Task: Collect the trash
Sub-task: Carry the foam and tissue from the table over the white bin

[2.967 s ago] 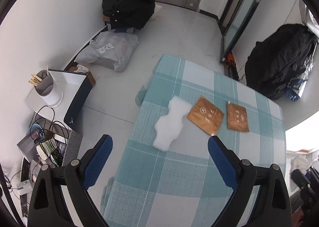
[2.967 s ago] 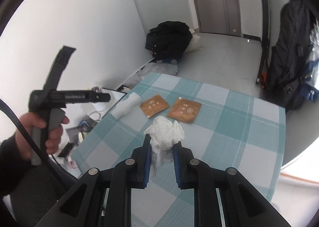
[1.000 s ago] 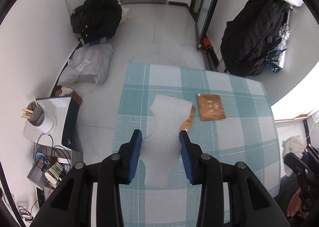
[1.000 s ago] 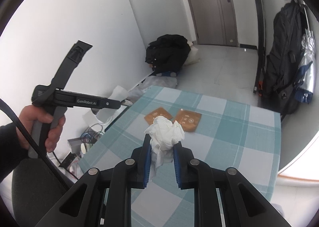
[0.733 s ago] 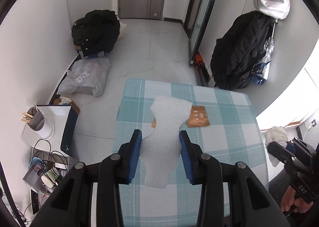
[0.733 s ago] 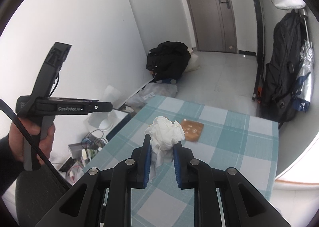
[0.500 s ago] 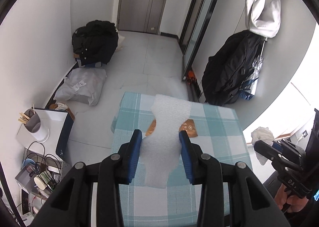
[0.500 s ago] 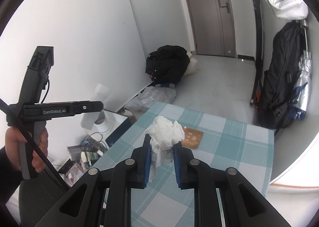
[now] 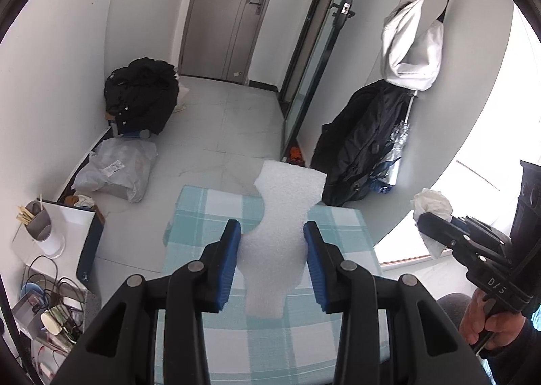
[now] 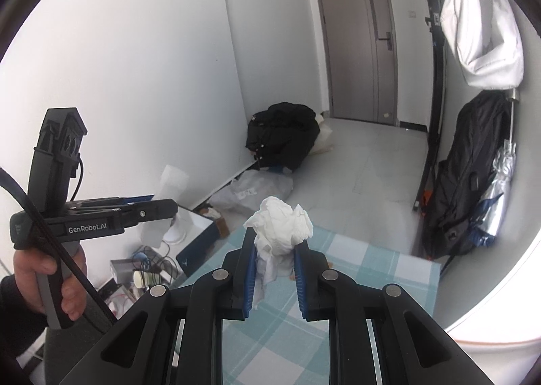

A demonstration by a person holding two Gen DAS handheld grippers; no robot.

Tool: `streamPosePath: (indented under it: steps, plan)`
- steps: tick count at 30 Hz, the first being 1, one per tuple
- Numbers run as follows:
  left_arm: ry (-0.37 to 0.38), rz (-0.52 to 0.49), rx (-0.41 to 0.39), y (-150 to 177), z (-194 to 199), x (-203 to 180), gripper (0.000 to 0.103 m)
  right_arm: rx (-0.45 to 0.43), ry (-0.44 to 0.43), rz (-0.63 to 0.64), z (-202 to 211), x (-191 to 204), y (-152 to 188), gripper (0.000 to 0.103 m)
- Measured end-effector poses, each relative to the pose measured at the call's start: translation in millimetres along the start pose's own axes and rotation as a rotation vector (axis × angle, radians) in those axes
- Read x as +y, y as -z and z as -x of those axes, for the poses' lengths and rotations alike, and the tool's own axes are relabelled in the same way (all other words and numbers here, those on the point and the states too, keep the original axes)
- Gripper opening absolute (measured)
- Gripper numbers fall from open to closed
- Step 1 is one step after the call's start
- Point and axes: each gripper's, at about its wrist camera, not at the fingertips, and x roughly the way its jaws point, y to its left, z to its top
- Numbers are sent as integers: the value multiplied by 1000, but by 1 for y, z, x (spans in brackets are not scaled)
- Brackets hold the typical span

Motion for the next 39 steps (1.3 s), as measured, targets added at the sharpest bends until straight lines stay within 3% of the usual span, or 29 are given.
streamPosePath:
  steps: [11, 23, 31, 39]
  plan:
    - [66, -87, -11, -12, -3, -58, 33, -46, 72, -19, 48, -36, -5, 19]
    - [196, -182, 25, -20, -28, -151, 33, -89, 203, -124, 113, -116, 11, 19]
    - [269, -234, 79, -15, -52, -207, 33, -109, 289, -234, 154, -180, 44, 21]
    - [320, -287, 188, 7, -95, -258, 33, -80, 378, -331, 180, -238, 93, 21]
